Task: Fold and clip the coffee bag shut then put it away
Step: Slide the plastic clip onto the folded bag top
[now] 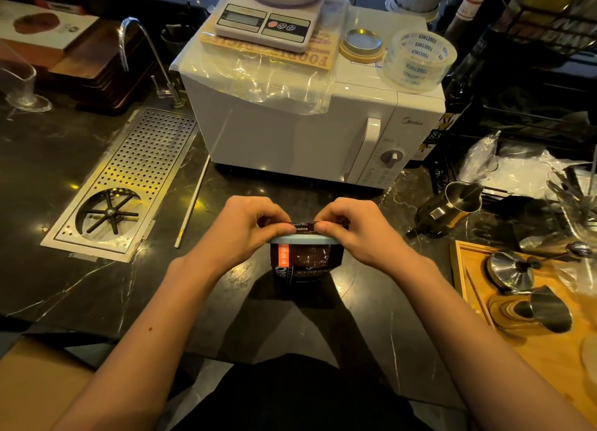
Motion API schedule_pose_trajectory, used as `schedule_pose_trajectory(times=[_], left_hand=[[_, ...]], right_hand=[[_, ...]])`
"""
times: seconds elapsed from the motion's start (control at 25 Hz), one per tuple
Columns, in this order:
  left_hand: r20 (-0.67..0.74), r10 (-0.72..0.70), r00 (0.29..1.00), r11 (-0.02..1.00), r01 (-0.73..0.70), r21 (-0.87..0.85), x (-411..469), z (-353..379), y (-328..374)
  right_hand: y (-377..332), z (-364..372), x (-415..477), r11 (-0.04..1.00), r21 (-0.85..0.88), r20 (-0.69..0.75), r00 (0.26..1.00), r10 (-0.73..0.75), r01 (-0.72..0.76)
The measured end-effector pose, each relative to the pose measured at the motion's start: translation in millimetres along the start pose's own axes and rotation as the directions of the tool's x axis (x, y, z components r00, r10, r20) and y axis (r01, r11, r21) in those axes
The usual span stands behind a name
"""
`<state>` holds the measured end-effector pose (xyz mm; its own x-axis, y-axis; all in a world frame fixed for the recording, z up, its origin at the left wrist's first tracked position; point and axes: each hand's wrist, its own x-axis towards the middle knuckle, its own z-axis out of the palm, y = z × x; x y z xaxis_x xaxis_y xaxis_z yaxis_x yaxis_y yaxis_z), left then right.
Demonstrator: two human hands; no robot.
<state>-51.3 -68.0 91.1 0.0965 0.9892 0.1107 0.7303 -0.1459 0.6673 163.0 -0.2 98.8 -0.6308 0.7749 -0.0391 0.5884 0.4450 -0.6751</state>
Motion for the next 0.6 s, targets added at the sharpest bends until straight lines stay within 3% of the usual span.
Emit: schedule_pose_trajectory(times=[0.08,0.28,0.6], left_hand=[[0.008,-0.021,1.000,1.000,0.021,0.004,-3,-4,-1],[-0.085,0.027,0.996,0.998,-0.022,0.058,-8,-6,-5],[-0.130,-0.019,0.991,1.000,0.017,-0.014,-10,-1,-12]], right_hand=[[3,-6,-3,0.999,-0.050,0.024,1.000,0.009,-0.008],[0,6,-5,0.999,-0.054,-0.204,0.979,-0.009,-0.002],[11,-3,-12,0.997,0.057,-0.230,0.971,0.071,-0.060]])
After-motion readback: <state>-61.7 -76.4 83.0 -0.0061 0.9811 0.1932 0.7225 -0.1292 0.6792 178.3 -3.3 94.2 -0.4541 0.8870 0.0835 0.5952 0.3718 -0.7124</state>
